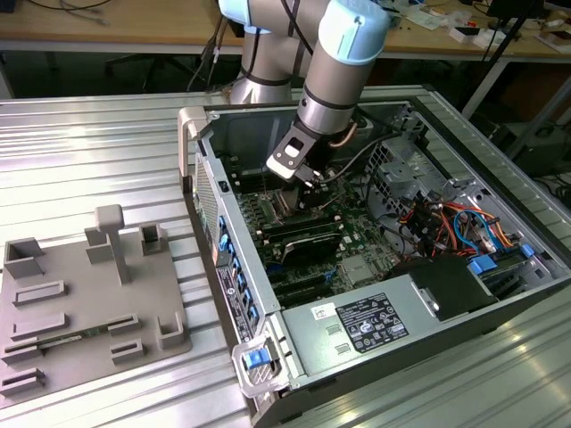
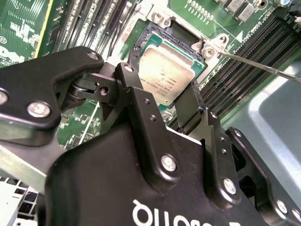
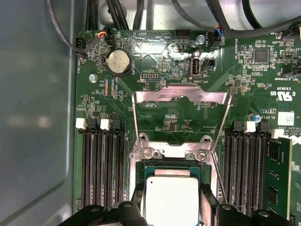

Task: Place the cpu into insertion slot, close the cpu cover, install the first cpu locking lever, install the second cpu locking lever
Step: 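Place the cpu into insertion slot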

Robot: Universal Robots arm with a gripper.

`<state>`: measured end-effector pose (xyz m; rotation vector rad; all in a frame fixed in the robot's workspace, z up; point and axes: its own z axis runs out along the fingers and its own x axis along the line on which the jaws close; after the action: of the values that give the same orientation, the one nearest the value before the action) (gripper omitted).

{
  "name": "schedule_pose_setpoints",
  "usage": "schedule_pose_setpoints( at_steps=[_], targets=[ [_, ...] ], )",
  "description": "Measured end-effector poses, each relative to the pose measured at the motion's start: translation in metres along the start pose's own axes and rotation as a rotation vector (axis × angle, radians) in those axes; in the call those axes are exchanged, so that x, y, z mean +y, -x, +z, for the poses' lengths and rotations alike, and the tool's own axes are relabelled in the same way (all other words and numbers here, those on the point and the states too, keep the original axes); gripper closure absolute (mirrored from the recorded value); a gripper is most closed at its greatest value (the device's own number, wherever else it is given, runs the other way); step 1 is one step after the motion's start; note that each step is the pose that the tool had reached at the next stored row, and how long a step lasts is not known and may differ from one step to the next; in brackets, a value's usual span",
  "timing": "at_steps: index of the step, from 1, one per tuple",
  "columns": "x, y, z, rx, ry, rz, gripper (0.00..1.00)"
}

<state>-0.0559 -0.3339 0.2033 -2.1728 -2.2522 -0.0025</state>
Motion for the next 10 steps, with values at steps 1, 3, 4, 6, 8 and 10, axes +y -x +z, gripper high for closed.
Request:
schedule_pose_setpoints(
  at_steps=[1,3,4,6,8,10],
  targets=[
    [0.0000,0.0000,0.0011,0.0000,0.0000,0.001,0.45],
    [0.0000,0.0001,0.0018,-0.0002,-0.0001,0.002,0.45],
    [-0.0001,0.0002,0.0019,-0.0002,-0.0001,0.002,0.45],
    [-0.0001,0.0004,0.0022,0.0000,0.0000,0.002,0.45],
    [-0.0002,0.0006,0.0026,-0.0001,-0.0001,0.003,0.45],
    [-0.0002,0.0011,0.0029,0.0001,0.0001,0.003,0.45]
  ],
)
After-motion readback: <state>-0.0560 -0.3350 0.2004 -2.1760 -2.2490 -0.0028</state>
